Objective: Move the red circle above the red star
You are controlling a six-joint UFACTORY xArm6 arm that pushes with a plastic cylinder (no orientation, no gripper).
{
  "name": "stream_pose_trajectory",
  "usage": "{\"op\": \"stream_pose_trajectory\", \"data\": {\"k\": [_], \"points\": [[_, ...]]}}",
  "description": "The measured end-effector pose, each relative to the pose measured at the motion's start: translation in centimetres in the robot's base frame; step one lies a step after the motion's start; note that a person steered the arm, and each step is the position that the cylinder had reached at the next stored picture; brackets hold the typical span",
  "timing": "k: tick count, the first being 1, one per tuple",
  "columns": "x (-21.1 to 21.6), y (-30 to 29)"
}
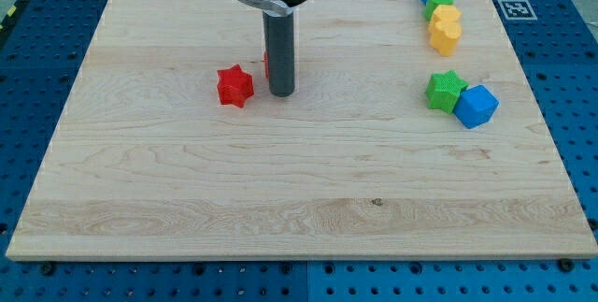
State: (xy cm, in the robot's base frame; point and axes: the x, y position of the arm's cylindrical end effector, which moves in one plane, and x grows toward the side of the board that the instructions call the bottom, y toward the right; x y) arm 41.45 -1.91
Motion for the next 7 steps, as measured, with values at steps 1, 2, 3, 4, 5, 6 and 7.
{"op": "stream_pose_trajectory", "data": {"k": [1, 2, 3, 4, 5, 6, 7], "points": [[-0.5, 2.2], [-2.4, 3.5], [-4.5, 3.7], [-6.0, 3.7], [-5.8, 3.7], [-5.7, 3.2], [-5.7, 1.8]]}}
